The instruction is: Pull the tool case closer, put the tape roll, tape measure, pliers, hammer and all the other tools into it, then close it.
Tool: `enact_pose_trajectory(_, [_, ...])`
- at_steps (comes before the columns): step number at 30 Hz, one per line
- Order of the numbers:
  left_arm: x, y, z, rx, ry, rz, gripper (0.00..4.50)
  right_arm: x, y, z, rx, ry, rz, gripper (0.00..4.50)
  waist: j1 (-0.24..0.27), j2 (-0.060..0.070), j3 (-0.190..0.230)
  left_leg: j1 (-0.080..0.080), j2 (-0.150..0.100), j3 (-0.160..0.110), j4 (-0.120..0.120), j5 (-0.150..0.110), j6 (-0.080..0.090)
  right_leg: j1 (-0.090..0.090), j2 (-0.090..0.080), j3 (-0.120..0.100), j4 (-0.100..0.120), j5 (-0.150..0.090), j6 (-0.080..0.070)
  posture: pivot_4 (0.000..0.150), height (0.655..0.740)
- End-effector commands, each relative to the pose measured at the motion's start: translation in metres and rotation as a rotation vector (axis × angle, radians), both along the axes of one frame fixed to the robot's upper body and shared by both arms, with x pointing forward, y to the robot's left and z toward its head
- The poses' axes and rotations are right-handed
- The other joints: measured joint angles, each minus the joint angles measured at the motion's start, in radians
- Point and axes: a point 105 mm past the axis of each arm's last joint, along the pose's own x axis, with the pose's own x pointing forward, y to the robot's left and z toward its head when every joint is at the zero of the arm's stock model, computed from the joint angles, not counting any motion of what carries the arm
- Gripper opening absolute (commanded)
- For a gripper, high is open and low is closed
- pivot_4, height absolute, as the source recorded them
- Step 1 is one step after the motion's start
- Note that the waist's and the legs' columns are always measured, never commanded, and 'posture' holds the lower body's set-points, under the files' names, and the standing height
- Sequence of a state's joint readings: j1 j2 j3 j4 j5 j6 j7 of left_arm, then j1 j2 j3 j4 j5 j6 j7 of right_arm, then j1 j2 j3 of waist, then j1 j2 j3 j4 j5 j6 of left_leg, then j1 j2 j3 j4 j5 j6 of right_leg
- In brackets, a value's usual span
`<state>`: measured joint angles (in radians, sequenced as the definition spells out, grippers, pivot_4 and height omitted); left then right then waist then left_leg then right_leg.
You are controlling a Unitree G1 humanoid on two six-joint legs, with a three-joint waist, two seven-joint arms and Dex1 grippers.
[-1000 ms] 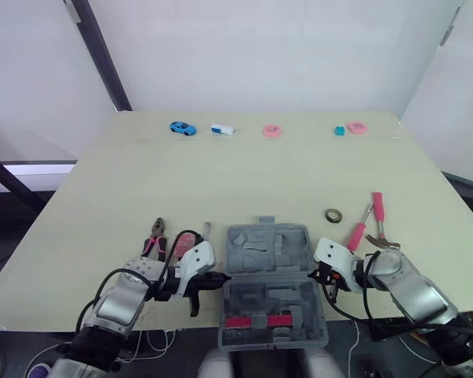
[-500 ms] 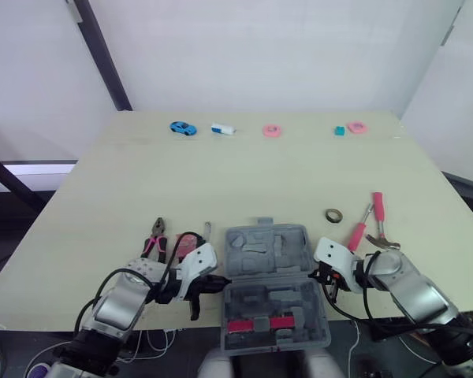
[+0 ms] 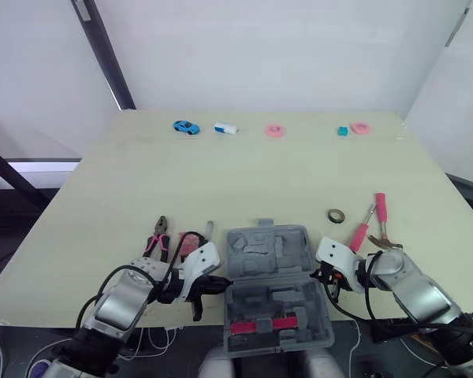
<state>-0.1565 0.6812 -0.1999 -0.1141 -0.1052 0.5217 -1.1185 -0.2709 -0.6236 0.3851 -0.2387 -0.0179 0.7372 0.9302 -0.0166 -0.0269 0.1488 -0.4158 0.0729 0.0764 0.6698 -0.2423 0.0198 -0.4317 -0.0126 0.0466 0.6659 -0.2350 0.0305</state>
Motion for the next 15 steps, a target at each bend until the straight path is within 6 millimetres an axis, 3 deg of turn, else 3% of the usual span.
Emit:
enact_pose_trajectory(1, [0.006, -0.005, 0.01, -0.014, -0.048, -0.025, 0.07, -0.001, 0.006, 0.004, 0.018, -0.01, 0.019, 0.0, 0.001, 0.0, 0.0, 0.0, 0.0, 0.0, 0.0, 0.0, 0.0, 0.0, 0.0, 0.0, 0.0, 0.0, 0.0, 0.15, 0.74])
enact_pose_trajectory(15, [0.0, 0.011, -0.01, 0.008, -0.034, -0.026, 0.07, -0.003, 0.0, 0.005, 0.013, -0.009, 0.004, 0.0, 0.001, 0.0, 0.0, 0.0, 0.0, 0.0, 0.0, 0.0, 0.0, 0.0, 0.0, 0.0, 0.0, 0.0, 0.0, 0.15, 0.74])
